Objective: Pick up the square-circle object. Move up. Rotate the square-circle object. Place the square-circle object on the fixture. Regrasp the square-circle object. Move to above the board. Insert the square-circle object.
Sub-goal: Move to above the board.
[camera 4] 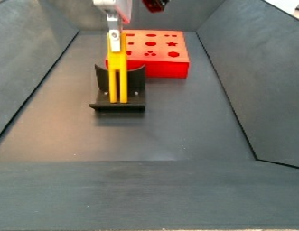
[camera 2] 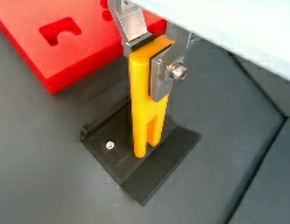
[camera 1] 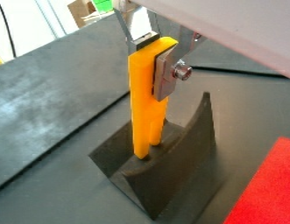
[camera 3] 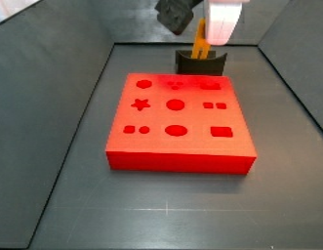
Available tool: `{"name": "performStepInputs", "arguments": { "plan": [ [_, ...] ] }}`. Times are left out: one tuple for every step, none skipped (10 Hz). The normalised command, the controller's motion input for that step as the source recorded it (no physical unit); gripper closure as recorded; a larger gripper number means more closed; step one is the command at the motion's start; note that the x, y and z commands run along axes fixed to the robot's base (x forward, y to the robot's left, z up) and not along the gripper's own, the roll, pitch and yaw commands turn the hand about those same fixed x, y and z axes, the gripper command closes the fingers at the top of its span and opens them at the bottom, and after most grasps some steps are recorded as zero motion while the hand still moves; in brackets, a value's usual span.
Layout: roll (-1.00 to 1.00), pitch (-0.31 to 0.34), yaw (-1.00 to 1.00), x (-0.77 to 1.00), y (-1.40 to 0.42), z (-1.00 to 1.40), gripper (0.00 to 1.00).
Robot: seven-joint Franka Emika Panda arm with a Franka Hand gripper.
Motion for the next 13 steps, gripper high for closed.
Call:
{"name": "performStepInputs", "arguments": {
  "plan": [
    [-0.01, 0.335, 0.15, 0.01, -0.06, 1.00, 1.00],
    [-0.02, 0.271, 0.14, 0.02, -0.06, 1.00, 1.00],
    [-0.03, 0.199, 0.13, 0.03, -0.05, 1.00, 1.00],
    [-0.03, 0.169, 0.13, 0.03, -0.05, 1.00, 1.00],
    [-0.03, 0.125, 0.10, 0.03, -0.05, 1.00, 1.00],
    [-0.04, 0.112, 0.09, 0.03, -0.05, 1.00, 1.00],
    [-0.05, 0.112, 0.06, 0.03, -0.04, 1.00, 1.00],
    [-0.06, 0.114, 0.05, 0.04, -0.04, 1.00, 1.00],
    [-0.05, 0.116, 0.04, 0.04, -0.04, 1.00, 1.00],
    [-0.05, 0.121, 0.04, 0.04, -0.04, 1.00, 1.00],
    [-0.06, 0.129, 0.03, 0.04, -0.03, 0.97, 1.00],
    [-0.06, 0.133, 0.03, 0.04, -0.03, 0.86, 1.00],
    [-0.06, 0.134, 0.03, 0.03, -0.02, 0.66, 1.00]
  ]
}}
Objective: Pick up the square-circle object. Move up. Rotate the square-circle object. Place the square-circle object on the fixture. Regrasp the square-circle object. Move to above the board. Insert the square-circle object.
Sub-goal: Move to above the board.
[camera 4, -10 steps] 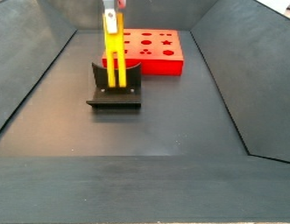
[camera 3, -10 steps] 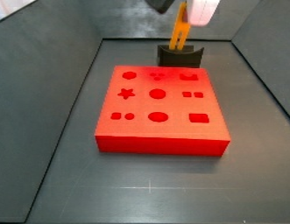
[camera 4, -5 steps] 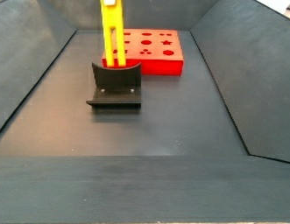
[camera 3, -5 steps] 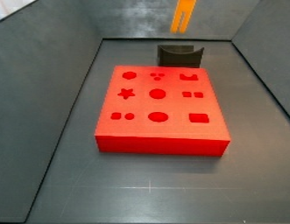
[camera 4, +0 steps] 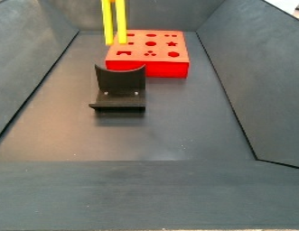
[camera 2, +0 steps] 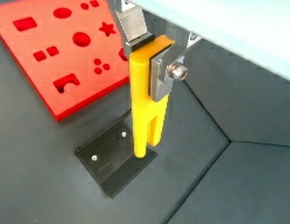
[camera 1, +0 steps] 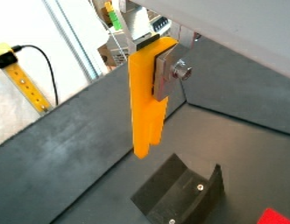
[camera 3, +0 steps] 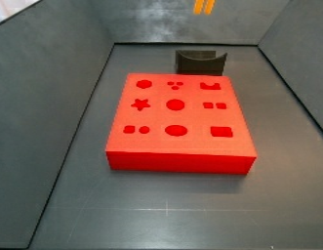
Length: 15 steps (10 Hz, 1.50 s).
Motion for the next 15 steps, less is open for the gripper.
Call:
{"name": "performStepInputs", "arguments": {
  "plan": [
    [-0.06, 0.133, 0.03, 0.02, -0.02, 0.51, 1.00],
    [-0.06, 0.130, 0.03, 0.03, -0.02, 0.36, 1.00],
    [-0.07, 0.136, 0.03, 0.03, -0.01, 0.17, 1.00],
    [-0.29, 0.008, 1.00, -0.53, -1.00, 0.13, 1.00],
    [-0.28, 0.002, 1.00, -0.53, -1.00, 0.13, 1.00],
    [-0.27, -0.025, 1.00, -0.53, -1.00, 0.13, 1.00],
    [-0.27, -0.035, 1.00, -0.54, -1.00, 0.12, 1.00],
    [-0.26, -0.060, 1.00, -0.54, -1.00, 0.13, 1.00],
    [-0.25, -0.082, 1.00, -0.55, -1.00, 0.14, 1.00],
    [-0.24, -0.100, 1.00, -0.57, -1.00, 0.14, 1.00],
    [-0.23, -0.109, 1.00, -0.58, -1.00, 0.14, 1.00],
    [-0.22, -0.129, 1.00, -0.49, -0.82, 0.13, 1.00],
    [-0.21, -0.143, 1.00, -0.34, -0.56, 0.08, 1.00],
    [-0.19, -0.165, 1.00, -0.17, -0.25, 0.03, 1.00],
    [-0.19, -0.182, 1.00, -0.11, -0.13, 0.01, 1.00]
  ]
}}
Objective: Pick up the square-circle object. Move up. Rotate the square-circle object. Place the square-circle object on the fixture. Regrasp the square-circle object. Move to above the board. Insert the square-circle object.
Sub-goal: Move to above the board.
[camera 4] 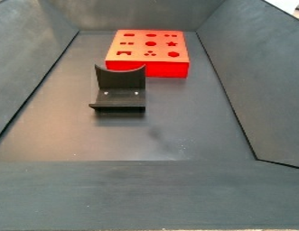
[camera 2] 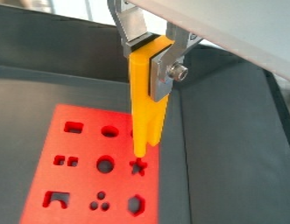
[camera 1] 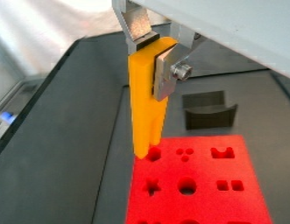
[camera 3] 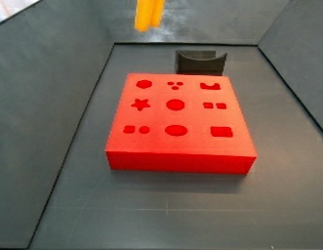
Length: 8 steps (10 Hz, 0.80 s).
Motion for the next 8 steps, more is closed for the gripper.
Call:
{"name": "performStepInputs", "arguments": {
  "plan": [
    [-0.17, -0.212, 1.00, -0.09, -0.06, 0.01, 1.00],
    [-0.16, -0.228, 1.00, -0.09, -0.04, 0.00, 1.00],
    [-0.15, -0.261, 1.00, -0.08, 0.00, 0.00, 1.00],
    [-0.14, -0.283, 1.00, -0.07, 0.00, 0.00, 1.00],
    [-0.12, -0.316, 1.00, -0.06, 0.01, 0.00, 1.00],
    [-0.10, -0.333, 1.00, -0.06, 0.01, 0.00, 1.00],
    [-0.08, -0.371, 1.00, -0.06, 0.01, 0.00, 1.00],
    [-0.06, -0.341, 0.84, -0.05, 0.01, 0.00, 1.00]
  ]
}}
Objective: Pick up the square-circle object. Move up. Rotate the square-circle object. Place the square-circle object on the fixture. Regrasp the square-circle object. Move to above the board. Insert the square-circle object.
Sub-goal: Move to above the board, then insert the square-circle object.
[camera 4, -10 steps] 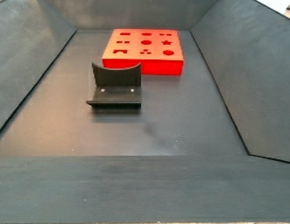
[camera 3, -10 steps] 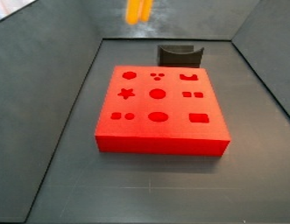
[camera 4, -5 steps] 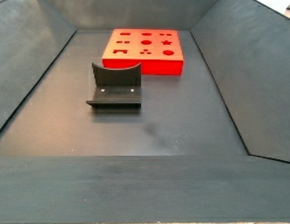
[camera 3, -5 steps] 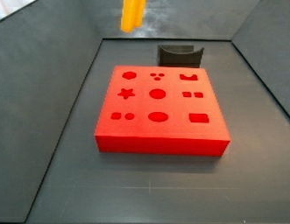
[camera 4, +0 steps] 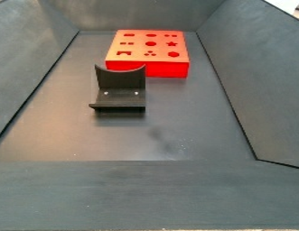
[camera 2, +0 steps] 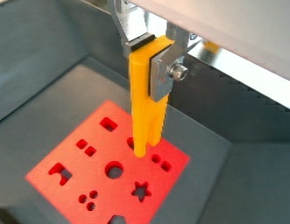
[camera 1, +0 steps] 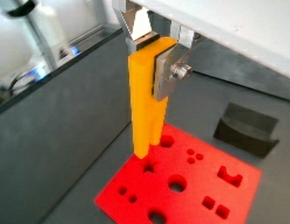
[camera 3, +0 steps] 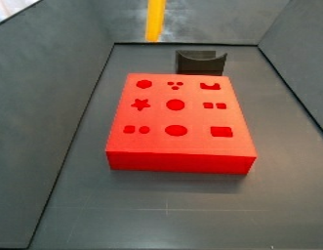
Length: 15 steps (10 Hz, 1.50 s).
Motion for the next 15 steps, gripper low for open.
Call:
{"name": "performStepInputs", "arguments": {
  "plan": [
    [-0.03, -0.240, 0.50, -0.05, 0.01, 0.00, 1.00],
    [-0.02, -0.192, 0.37, -0.05, 0.01, 0.00, 1.00],
    [-0.02, -0.039, -1.00, 0.00, 0.00, -0.06, 1.00],
    [-0.02, -0.039, -1.00, 0.00, 0.00, -0.08, 1.00],
    [-0.02, -0.031, -1.00, 0.00, 0.00, -0.10, 1.00],
    [-0.02, -0.030, -1.00, 0.00, 0.00, -0.11, 1.00],
    [-0.02, -0.033, -1.00, 0.00, 0.00, -0.11, 1.00],
    [-0.04, -0.054, -1.00, 0.00, -0.01, -0.20, 1.00],
    [-0.07, -0.123, -1.00, 0.00, -0.03, -0.32, 1.00],
    [-0.07, -0.127, -1.00, 0.00, -0.03, -0.33, 1.00],
    [-0.07, -0.126, -1.00, 0.00, -0.04, -0.33, 1.00],
    [-0.07, -0.129, -1.00, 0.00, -0.04, -0.33, 1.00],
    [-0.07, -0.127, -1.00, 0.00, -0.03, -0.32, 1.00],
    [-0.07, -0.124, -1.00, 0.00, -0.04, -0.32, 1.00],
    [-0.07, -0.091, -1.00, 0.00, -0.04, -0.29, 1.00]
  ]
}}
